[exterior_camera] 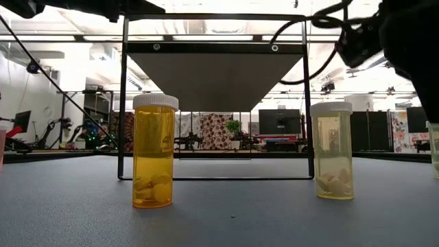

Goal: Pick and place medicine bottles onto shelf by color
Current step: Put the yellow pill bottle on the shelf

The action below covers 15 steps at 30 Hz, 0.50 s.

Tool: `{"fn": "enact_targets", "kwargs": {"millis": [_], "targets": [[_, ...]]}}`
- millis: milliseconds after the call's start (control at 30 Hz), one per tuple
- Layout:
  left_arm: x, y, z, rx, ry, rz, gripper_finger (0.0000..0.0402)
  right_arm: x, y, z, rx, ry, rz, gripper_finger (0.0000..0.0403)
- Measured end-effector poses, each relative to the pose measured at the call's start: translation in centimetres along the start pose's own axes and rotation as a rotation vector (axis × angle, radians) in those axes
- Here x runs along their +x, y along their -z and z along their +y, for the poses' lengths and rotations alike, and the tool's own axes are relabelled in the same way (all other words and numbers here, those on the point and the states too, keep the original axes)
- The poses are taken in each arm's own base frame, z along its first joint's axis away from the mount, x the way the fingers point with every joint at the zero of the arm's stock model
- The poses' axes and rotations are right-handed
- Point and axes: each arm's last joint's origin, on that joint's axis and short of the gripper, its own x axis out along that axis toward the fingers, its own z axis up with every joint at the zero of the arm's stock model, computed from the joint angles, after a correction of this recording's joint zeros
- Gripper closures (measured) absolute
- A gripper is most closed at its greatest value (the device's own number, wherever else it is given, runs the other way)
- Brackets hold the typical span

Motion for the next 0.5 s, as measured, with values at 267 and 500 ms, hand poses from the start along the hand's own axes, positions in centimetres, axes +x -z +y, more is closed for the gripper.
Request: {"fn": "enact_targets", "kwargs": {"millis": [267,500], "targets": [[0.0,-0.1,0.0,-0.002,-0.001,-0.002,0.0158,2.1,0.2,-0.8,-0.002,0.026,0.011,0.0173],[0.0,-0.1,0.0,-0.001,-0.001,-0.001,0.0158,2.2,0.2,-0.9,-0.019,0.021,0.009,0.0232]]}}
